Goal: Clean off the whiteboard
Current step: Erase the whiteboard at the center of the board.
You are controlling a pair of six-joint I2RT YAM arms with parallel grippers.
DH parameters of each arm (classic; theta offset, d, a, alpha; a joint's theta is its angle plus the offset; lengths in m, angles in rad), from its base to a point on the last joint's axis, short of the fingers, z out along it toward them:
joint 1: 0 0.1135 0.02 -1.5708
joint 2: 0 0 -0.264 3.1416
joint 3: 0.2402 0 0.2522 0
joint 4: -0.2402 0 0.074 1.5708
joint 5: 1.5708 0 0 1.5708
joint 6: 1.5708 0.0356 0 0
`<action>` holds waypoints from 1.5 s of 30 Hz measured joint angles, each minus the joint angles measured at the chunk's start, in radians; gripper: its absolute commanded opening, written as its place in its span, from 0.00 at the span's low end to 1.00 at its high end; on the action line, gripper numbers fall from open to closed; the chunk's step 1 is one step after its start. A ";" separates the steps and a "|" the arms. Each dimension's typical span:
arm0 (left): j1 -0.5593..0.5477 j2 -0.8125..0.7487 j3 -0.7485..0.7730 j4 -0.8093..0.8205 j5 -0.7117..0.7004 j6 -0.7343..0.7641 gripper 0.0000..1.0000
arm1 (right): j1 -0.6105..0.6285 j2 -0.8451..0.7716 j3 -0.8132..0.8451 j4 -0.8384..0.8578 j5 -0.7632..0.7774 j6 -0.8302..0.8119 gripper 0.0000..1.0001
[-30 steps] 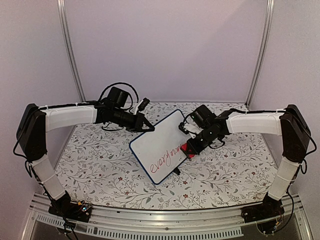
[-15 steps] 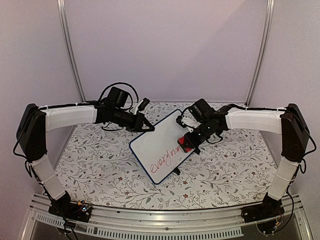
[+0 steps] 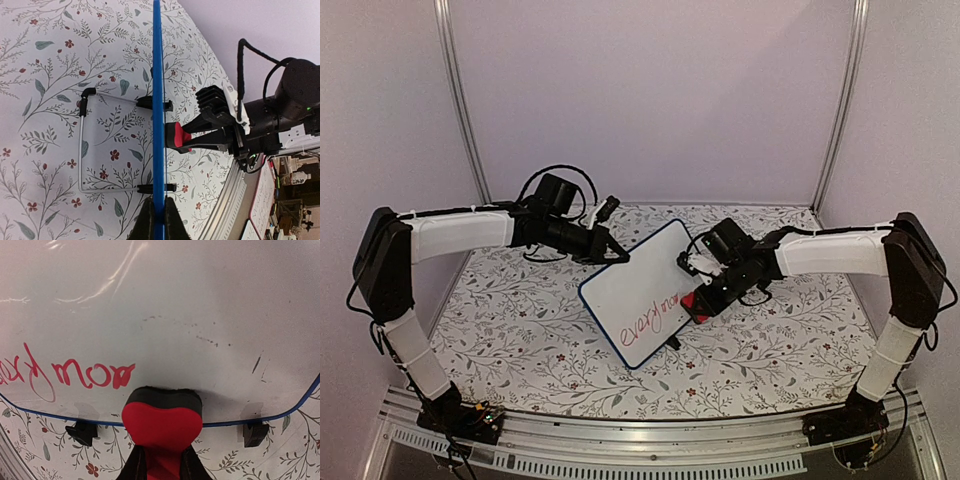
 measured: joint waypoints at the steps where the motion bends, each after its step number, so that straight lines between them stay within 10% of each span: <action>1: 0.000 0.000 0.000 0.000 0.001 0.000 0.00 | 0.002 -0.001 -0.008 0.000 -0.001 0.000 0.02; 45: -0.002 0.000 0.000 -0.005 0.014 0.010 0.00 | 0.051 0.000 -0.001 -0.024 0.027 -0.042 0.01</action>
